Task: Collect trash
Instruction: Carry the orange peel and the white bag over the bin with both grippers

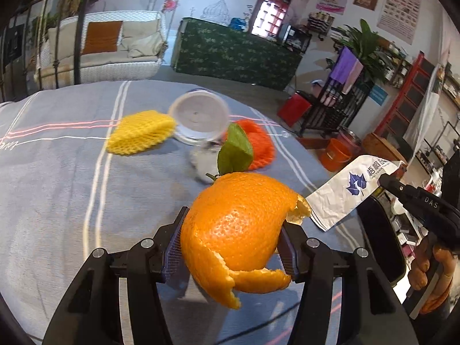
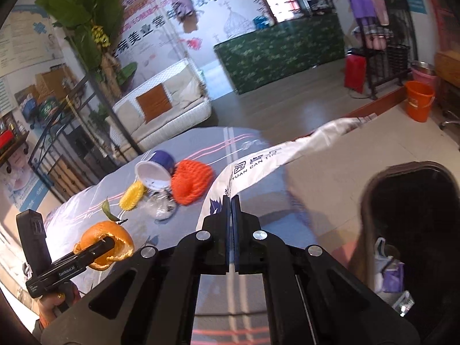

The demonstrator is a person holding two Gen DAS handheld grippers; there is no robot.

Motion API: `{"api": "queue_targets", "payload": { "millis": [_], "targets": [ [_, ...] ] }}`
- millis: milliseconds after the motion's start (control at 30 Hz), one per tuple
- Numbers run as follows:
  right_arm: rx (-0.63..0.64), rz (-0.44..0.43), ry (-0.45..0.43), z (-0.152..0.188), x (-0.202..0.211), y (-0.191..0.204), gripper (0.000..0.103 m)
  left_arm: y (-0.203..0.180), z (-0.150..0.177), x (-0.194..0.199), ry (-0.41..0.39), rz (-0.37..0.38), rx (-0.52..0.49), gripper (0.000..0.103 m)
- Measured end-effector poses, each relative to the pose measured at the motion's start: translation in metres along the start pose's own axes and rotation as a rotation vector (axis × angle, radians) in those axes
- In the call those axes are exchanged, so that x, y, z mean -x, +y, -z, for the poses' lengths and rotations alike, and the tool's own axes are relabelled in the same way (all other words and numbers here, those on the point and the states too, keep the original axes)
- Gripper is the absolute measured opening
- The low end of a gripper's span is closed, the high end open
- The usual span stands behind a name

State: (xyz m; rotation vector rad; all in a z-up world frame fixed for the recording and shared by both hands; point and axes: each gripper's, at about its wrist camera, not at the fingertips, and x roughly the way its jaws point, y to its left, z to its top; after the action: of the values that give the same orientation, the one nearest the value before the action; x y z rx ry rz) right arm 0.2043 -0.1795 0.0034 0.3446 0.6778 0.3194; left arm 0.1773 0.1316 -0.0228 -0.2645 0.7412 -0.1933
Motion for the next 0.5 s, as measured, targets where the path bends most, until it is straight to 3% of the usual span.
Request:
{"api": "queue_targets", "payload": {
  "millis": [500],
  "targets": [
    [-0.076,0.305,-0.138,0.01,0.106,-0.104,0.002,-0.117,-0.002,-0.042,0.044,0.214,-0.157,0.056]
  ]
}}
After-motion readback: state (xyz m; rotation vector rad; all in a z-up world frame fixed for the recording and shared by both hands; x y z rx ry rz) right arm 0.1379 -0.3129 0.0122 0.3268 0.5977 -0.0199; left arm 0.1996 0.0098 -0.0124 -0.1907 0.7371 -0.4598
